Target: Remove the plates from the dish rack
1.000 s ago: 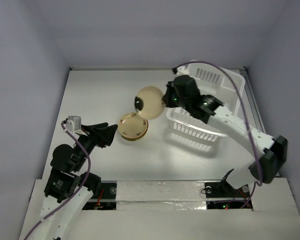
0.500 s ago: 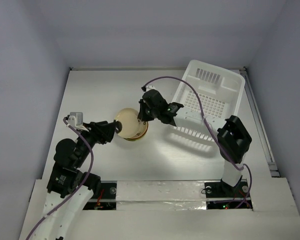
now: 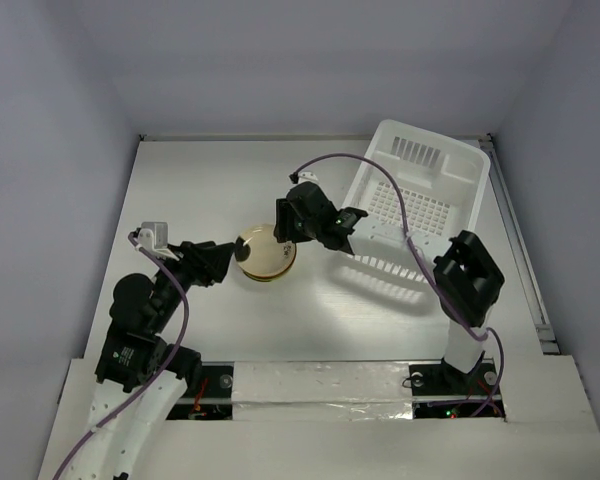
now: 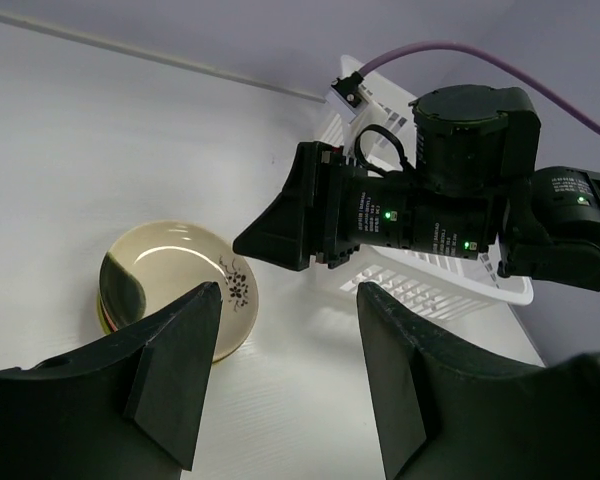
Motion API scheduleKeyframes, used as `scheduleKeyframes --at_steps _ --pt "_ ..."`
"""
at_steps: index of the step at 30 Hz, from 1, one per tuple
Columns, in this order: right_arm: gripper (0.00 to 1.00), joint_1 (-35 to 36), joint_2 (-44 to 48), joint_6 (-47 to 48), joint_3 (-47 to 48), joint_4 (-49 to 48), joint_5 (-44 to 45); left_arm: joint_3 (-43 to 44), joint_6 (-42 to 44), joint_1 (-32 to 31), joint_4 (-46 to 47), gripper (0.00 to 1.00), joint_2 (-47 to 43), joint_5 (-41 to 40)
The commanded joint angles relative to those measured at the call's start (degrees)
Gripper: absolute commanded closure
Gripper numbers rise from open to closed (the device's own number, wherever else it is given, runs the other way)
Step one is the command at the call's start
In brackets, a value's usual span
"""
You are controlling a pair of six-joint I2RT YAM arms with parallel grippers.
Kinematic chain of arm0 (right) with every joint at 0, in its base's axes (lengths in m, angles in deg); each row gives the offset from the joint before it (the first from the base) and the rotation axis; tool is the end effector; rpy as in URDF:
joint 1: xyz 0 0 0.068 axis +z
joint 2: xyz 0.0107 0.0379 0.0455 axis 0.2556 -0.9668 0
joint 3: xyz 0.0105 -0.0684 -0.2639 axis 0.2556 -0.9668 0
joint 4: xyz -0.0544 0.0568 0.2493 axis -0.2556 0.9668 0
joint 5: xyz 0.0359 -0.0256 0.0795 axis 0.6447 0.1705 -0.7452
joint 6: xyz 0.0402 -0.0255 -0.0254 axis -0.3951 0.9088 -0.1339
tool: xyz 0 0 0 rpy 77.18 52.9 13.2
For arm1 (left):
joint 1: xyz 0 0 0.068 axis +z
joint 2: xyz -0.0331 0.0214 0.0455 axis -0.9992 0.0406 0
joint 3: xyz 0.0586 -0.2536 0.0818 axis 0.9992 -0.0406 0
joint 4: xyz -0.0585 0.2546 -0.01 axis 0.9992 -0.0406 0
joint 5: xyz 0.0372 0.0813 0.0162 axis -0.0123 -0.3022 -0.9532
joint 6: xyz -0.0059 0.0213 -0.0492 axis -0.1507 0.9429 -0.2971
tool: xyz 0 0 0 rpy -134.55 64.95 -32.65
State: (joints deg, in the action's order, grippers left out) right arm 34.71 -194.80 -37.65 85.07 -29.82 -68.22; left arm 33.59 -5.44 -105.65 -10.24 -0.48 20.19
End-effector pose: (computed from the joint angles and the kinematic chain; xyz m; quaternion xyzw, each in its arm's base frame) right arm 0.2826 0.3214 0.2511 -0.0915 0.8917 0.2268 0.3808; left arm 0.0850 -0.0336 0.3379 0.0062 0.6682 -0.3355 0.6640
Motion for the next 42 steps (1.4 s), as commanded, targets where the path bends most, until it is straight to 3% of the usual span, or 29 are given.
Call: scheduleKeyframes --at_steps 1,5,7,10,11,18,23,25,27,32,35,42 --pt "0.4 0.0 4.2 0.6 -1.2 -0.8 2.9 -0.1 0.7 0.5 3.2 0.47 0.7 1.1" --pt "0.39 0.0 10.1 1.5 -3.1 -0.5 4.5 0.1 1.0 0.5 2.9 0.47 1.0 0.9" --pt "0.43 0.5 14.4 1.9 -3.7 0.3 5.2 0.2 1.0 0.5 2.8 0.47 1.3 1.0" --pt "0.78 1.2 21.7 2.8 -4.8 0.7 6.6 0.2 1.2 1.0 2.9 0.46 1.8 1.4" --pt "1.0 1.9 23.9 3.5 -5.4 0.4 7.1 0.3 1.4 1.0 2.8 0.45 1.8 1.5" --pt "1.0 3.4 50.6 5.7 -16.5 -6.8 12.5 1.9 2.4 1.0 2.1 0.4 1.7 1.7" --pt "0.78 3.4 70.7 7.1 -24.3 -8.2 16.1 3.6 2.1 1.0 3.1 0.33 1.1 1.2" --pt "0.69 3.4 75.1 7.1 -26.9 -10.0 16.4 5.2 2.0 1.0 3.9 0.32 1.5 1.7" --pt "0.53 3.4 79.9 7.2 -29.5 -10.3 18.3 8.0 2.7 1.0 4.2 0.3 2.4 1.4" --pt "0.22 3.4 85.4 6.4 -30.8 -5.7 23.6 12.7 4.9 1.0 4.5 0.29 3.4 -1.4" --pt "0.14 3.4 88.4 7.0 -32.8 -6.1 25.3 14.0 5.8 1.0 4.8 0.29 3.4 -2.7" --pt "0.15 3.4 87.7 7.1 -36.4 -8.7 24.2 14.9 6.5 1.0 4.9 0.3 4.1 -3.0"
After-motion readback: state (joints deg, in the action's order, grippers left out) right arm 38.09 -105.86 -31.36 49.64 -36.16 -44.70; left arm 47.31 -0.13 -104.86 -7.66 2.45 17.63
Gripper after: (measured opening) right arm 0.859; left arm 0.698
